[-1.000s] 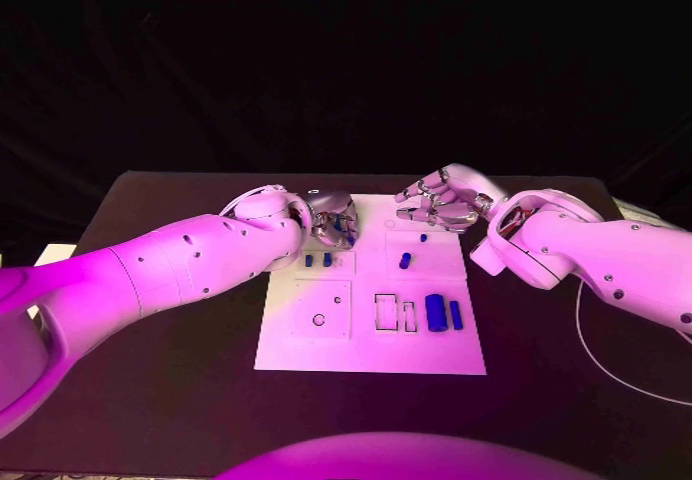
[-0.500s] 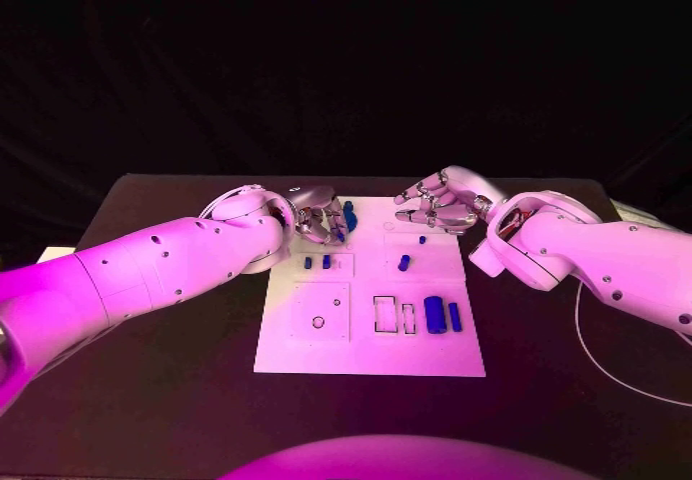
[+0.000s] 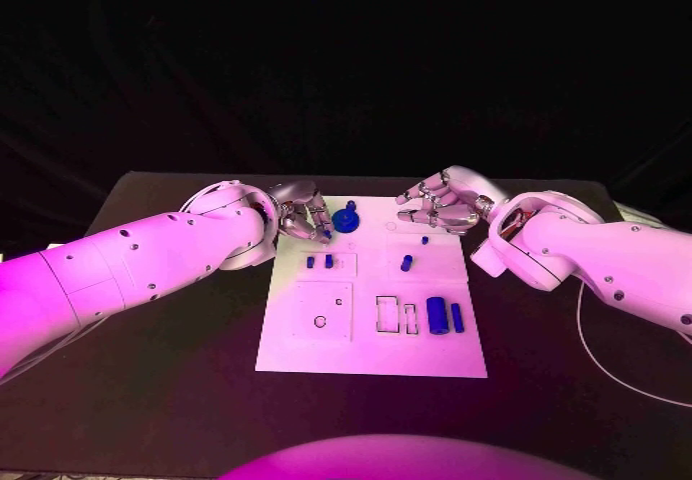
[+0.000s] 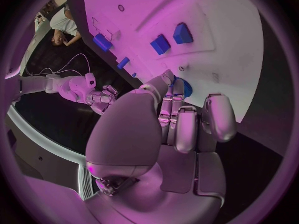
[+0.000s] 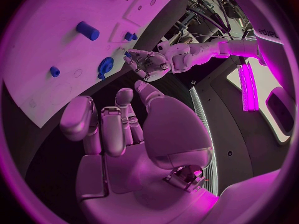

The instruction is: Assemble the parts on the task board

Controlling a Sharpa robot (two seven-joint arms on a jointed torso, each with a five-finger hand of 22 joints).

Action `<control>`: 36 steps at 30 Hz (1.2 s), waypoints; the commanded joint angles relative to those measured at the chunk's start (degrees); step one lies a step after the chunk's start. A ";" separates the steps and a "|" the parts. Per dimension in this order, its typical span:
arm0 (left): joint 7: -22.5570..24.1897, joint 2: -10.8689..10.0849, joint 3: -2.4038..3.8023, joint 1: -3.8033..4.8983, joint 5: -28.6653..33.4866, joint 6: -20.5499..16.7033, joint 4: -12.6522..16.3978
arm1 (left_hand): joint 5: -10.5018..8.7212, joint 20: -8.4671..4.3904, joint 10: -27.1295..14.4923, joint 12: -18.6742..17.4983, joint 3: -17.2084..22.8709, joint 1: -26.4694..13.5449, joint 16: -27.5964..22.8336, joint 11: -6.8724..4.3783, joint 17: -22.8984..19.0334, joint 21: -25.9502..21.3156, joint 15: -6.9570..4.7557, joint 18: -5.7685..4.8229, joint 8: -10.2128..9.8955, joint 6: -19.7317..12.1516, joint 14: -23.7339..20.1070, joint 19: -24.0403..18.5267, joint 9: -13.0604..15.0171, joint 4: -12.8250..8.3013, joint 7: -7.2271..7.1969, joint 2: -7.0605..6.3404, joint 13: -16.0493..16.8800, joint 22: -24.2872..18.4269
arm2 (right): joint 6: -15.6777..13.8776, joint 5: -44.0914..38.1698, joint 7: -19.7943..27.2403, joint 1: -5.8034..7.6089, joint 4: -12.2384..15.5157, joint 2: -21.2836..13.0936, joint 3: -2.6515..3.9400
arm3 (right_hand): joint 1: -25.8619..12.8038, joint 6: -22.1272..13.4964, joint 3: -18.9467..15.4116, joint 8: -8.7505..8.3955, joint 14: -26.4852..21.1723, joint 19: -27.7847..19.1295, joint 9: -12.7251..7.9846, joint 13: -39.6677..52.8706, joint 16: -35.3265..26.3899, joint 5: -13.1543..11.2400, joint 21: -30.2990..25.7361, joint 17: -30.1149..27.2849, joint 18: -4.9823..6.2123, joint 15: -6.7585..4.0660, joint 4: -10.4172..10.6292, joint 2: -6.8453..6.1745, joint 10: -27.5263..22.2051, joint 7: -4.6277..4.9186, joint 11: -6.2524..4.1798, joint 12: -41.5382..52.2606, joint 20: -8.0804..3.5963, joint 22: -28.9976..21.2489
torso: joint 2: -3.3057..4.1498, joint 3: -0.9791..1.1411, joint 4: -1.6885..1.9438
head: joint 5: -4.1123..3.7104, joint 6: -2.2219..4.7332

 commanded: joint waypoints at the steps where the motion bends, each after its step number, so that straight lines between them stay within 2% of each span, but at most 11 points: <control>1: -1.07 0.15 -0.05 -0.05 -0.15 2.84 -0.41 | 0.10 -0.15 0.54 -0.18 0.20 -0.66 -0.31 0.02 -0.05 0.30 -0.29 -0.45 -0.05 0.17 0.85 0.41 0.10 -0.01 -0.13 -0.09 0.06 0.67 | 0.76 -0.09 0.36 -0.07 -0.03 0.05 0.01 | 0.22 0.29 0.35 0.14 2.71 -0.30 0.01 0.06 -0.34 0.21 -0.21 -0.04 0.49 0.19 0.05 0.33 0.21 0.22 0.05 0.21 -0.05 -0.09 | 0.01 -0.04 -0.07 | 0.23 -0.05; 19: -1.31 0.64 -0.15 -0.26 -1.23 3.59 -1.87 | 0.14 -0.16 0.60 -0.32 0.32 -0.75 -0.42 -0.03 -0.27 0.38 -0.31 -0.46 -0.11 0.17 0.81 0.42 0.09 -0.07 -0.18 -0.14 0.10 0.76 | 0.90 -0.09 0.28 -0.14 -0.09 0.11 0.01 | 0.10 0.32 0.32 0.16 2.71 -0.29 0.02 0.00 -0.37 0.24 -0.21 -0.07 0.48 0.20 0.16 0.30 0.25 0.22 0.06 0.21 -0.04 -0.06 | 0.02 0.11 -0.17 | 0.56 -0.29; 36: -1.46 1.97 -0.41 -0.44 -1.47 4.53 -2.85 | 0.16 -0.17 0.61 -0.40 0.41 -0.74 -0.47 -0.03 -0.37 0.33 -0.32 -0.45 -0.15 0.15 0.78 0.38 0.08 -0.14 -0.18 -0.16 0.12 0.74 | 0.99 -0.09 0.31 -0.14 -0.11 0.19 0.01 | 0.10 0.32 0.32 0.16 2.71 -0.29 0.02 0.00 -0.37 0.24 -0.21 -0.07 0.48 0.20 0.16 0.30 0.25 0.22 0.06 0.21 -0.04 -0.06 | 0.03 0.07 -0.14 | 0.41 -0.43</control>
